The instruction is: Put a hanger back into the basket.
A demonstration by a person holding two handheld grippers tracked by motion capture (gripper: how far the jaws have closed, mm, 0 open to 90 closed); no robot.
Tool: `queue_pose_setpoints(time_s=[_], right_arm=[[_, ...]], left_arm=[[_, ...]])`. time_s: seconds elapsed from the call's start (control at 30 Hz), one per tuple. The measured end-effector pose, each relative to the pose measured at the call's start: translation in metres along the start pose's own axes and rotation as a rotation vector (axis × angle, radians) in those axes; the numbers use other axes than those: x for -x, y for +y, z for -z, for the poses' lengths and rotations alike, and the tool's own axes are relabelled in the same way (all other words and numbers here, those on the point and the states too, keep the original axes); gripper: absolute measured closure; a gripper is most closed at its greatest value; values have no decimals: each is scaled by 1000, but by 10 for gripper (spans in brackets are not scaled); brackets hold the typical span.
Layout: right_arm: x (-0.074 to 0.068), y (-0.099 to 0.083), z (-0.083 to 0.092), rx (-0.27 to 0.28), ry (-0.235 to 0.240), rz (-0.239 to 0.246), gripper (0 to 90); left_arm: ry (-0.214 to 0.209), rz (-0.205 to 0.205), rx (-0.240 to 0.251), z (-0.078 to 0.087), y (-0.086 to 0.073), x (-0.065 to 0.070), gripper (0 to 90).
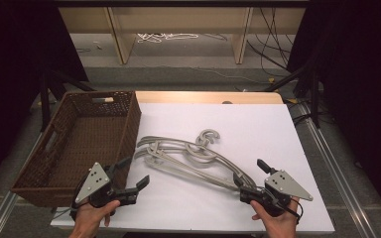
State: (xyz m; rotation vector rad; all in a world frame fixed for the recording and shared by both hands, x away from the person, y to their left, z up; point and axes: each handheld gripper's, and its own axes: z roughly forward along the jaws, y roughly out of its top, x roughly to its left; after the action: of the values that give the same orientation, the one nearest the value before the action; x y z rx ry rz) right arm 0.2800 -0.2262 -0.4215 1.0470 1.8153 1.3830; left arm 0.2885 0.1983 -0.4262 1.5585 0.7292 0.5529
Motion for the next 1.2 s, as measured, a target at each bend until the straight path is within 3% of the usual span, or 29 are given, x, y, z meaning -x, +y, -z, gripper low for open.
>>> queue_pose_setpoints(time_s=[0.47, 0.73, 0.9, 1.2], right_arm=[[0, 0, -1, -3, -5, 8, 159], [0, 0, -4, -13, 24, 21, 160], [2, 7, -7, -41, 50, 41, 171], [9, 23, -18, -165, 81, 107, 198]], left_arm=[[5, 2, 2, 1, 1, 0, 155], [7, 0, 0, 1, 1, 0, 155], [8, 0, -1, 1, 1, 0, 155], [10, 2, -7, 1, 0, 0, 155]])
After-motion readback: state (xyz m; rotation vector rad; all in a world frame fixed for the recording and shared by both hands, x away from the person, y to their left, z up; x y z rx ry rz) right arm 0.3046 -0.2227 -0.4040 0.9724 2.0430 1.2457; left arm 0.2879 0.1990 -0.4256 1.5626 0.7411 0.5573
